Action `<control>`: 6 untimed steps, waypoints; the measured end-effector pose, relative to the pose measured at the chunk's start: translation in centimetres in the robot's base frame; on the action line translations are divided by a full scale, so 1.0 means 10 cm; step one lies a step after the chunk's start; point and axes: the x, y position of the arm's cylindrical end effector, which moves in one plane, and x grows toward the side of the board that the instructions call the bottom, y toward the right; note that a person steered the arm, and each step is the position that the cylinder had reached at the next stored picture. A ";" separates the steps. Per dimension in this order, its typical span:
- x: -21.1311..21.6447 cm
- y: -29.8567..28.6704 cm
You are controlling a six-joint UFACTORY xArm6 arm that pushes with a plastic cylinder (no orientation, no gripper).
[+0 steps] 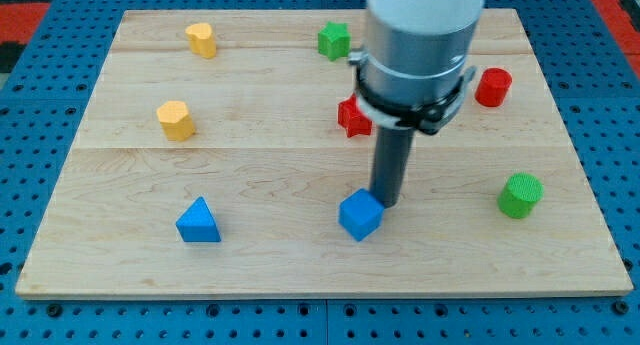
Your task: Move red star towards blue cube
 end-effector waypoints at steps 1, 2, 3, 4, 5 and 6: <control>0.01 0.18; -0.32 0.42; -0.71 0.73; -1.11 0.67; -1.39 0.22; -1.49 -0.02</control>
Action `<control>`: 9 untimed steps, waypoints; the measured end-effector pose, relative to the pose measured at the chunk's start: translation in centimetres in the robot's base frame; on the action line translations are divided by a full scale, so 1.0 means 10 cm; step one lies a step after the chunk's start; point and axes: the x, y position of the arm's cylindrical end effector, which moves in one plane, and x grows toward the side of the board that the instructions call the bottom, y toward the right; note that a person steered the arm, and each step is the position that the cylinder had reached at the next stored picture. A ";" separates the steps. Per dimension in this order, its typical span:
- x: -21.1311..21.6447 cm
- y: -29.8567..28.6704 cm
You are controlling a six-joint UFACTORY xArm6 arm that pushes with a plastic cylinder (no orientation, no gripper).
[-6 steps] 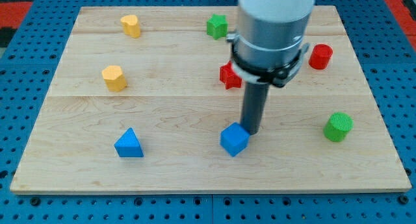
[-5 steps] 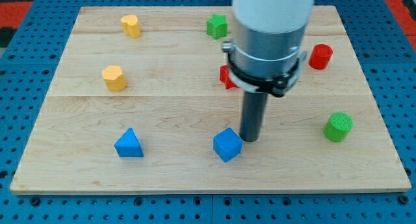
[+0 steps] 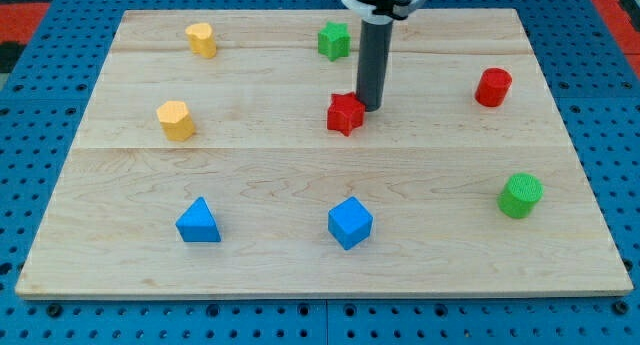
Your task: Move red star towards blue cube
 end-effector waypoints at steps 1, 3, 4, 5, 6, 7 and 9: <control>0.07 -0.16; 0.19 -0.34; 0.11 -0.46; -0.04 -0.71; 0.19 -0.82; 0.48 -0.76; 1.01 -0.76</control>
